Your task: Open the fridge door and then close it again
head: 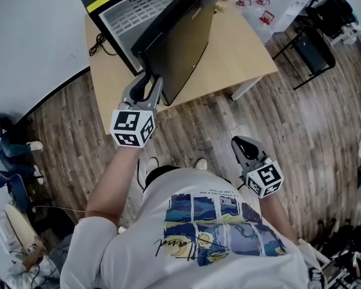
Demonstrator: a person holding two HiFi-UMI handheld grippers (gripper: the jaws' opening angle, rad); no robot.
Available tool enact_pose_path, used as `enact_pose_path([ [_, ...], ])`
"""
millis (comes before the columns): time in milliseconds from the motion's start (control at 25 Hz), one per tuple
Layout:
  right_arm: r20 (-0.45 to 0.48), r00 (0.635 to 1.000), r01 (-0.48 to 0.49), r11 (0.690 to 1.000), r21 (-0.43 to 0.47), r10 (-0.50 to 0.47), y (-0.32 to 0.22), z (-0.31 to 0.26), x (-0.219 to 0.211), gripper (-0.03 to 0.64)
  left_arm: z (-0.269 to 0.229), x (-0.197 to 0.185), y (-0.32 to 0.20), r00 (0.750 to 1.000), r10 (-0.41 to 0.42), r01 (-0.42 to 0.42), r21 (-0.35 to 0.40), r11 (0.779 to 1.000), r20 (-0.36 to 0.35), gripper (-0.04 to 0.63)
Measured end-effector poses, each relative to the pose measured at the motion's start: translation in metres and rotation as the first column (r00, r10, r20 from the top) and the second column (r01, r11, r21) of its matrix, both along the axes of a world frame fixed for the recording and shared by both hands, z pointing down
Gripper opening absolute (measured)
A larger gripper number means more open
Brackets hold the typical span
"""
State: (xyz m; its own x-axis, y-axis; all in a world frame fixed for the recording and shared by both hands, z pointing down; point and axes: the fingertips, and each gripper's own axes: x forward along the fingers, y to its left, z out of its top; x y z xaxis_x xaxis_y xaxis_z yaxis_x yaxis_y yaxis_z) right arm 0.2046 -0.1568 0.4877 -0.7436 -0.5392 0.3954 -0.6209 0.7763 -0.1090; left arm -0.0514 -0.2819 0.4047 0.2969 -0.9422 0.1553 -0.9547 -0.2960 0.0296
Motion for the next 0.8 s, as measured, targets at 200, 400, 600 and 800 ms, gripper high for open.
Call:
enact_pose_path([
  [200,-0.004,1.0,0.014,1.0,-0.002,-0.014,0.004,0.001,0.015,0.026,0.0,0.029,0.008,1.0,0.015,-0.015,-0.002,1.0,0.005,0.121],
  [400,-0.004,1.0,0.011,1.0,-0.001,-0.011,0.011,0.002,0.027,0.026,0.0,0.062,0.017,0.999,0.037,-0.037,-0.005,0.999,0.019,0.12],
  [600,-0.001,1.0,-0.018,1.0,0.009,0.018,0.013,0.001,0.043,0.026,0.001,0.098,0.022,0.999,0.047,-0.046,-0.011,0.999,0.021,0.118],
  [800,0.002,0.998,-0.058,0.998,0.006,0.058,0.019,0.001,0.063,0.026,-0.001,0.135,0.025,0.998,0.061,-0.061,-0.022,0.998,0.02,0.114],
])
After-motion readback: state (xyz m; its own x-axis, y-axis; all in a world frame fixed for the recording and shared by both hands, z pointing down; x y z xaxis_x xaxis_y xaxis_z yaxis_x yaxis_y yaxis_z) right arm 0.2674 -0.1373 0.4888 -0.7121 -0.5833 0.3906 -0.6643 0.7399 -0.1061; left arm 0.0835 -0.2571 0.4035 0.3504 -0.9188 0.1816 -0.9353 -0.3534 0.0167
